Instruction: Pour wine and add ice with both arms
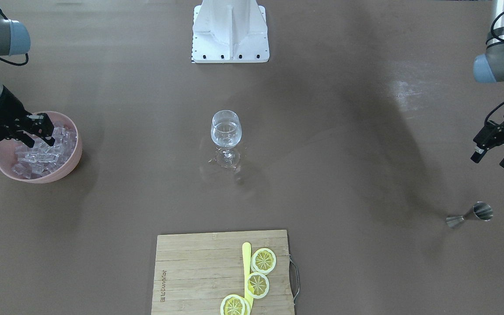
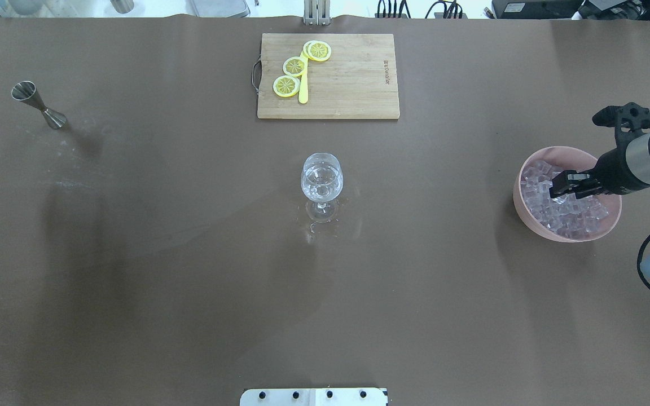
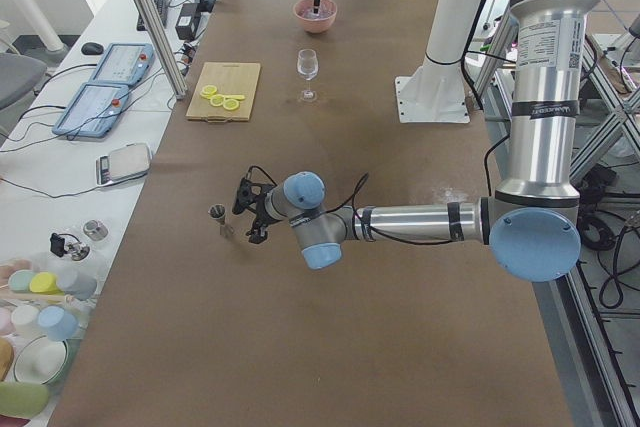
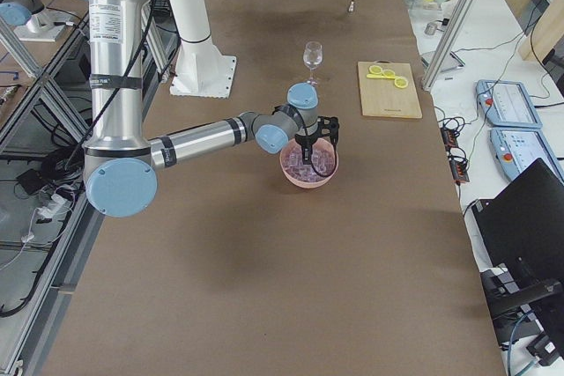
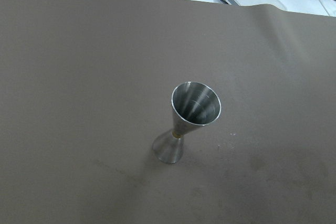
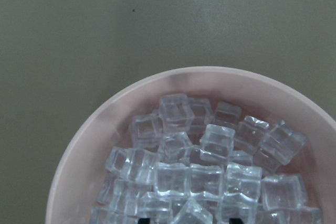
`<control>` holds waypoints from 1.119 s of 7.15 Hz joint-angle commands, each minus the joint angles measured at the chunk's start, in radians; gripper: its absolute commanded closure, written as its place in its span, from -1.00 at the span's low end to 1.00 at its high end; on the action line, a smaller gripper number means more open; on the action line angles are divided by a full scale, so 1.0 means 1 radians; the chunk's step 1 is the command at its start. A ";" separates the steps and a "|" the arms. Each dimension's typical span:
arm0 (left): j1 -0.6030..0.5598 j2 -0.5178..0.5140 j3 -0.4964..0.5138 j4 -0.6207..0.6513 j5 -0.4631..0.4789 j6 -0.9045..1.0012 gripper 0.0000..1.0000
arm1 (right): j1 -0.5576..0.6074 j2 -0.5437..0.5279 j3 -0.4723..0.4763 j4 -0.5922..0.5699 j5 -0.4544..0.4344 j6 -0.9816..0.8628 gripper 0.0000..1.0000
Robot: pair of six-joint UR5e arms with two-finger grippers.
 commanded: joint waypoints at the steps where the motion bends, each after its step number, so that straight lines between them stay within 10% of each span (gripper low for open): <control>1: 0.000 0.000 0.000 -0.001 0.002 0.000 -0.98 | -0.004 -0.003 -0.001 -0.001 -0.002 0.000 0.57; 2: -0.002 -0.001 0.000 -0.001 0.004 0.002 -0.98 | -0.004 0.001 -0.001 -0.002 -0.001 0.000 0.96; 6: -0.006 0.000 0.001 -0.001 0.004 0.002 -0.98 | 0.032 0.006 0.032 -0.002 0.045 -0.001 1.00; 7: -0.006 0.000 0.001 -0.001 0.006 0.002 -0.98 | 0.025 0.004 0.028 -0.002 0.018 -0.001 0.13; 8: -0.008 0.002 0.001 -0.001 0.006 0.002 -0.98 | 0.004 0.004 0.025 -0.002 -0.016 -0.001 -0.31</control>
